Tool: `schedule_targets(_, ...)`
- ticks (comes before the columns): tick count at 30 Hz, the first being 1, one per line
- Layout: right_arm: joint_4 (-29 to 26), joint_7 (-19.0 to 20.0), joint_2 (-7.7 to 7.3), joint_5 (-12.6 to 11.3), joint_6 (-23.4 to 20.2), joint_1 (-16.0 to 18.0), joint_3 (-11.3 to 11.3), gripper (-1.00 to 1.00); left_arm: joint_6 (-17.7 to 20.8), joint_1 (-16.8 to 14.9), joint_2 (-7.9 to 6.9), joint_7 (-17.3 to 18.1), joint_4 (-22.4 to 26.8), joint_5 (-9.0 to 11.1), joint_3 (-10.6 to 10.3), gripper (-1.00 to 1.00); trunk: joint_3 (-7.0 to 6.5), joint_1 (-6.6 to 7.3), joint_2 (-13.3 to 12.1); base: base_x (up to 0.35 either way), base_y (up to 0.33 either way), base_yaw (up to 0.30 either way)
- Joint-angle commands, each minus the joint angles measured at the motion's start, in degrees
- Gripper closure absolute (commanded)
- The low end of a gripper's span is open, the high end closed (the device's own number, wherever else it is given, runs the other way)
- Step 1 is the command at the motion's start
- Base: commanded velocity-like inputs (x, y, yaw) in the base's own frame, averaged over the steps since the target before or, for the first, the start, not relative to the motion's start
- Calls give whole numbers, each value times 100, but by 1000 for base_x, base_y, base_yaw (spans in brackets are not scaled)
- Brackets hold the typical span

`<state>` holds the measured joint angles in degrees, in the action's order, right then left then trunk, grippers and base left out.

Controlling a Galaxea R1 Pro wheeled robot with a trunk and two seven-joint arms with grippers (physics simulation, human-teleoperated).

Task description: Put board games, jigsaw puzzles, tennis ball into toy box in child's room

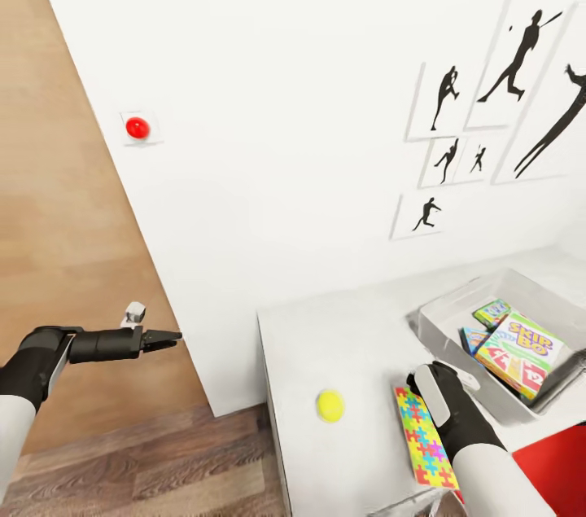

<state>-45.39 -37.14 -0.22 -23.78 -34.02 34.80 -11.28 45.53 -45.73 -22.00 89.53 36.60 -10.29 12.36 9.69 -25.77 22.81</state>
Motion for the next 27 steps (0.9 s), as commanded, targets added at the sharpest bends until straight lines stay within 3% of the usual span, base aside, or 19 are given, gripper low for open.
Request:
schedule_targets(1, 4, -48, 0, -118, -17, 0, -2, -100, 61, -6, 5, 47, 4, -60, 21, -100, 14, -1, 11, -249, 0, 0)
schedule_targets(6, 4, -48, 4, -118, -17, 0, -5, -100, 61, -6, 10, 47, 3, -60, 21, -100, 14, -1, 11, -189, 0, 0)
schedule_targets(27, 7, -39, 13, -118, -17, 0, 0, -100, 62, -6, 13, 47, 5, -60, 19, -100, 14, -1, 11, -44, 6, 0)
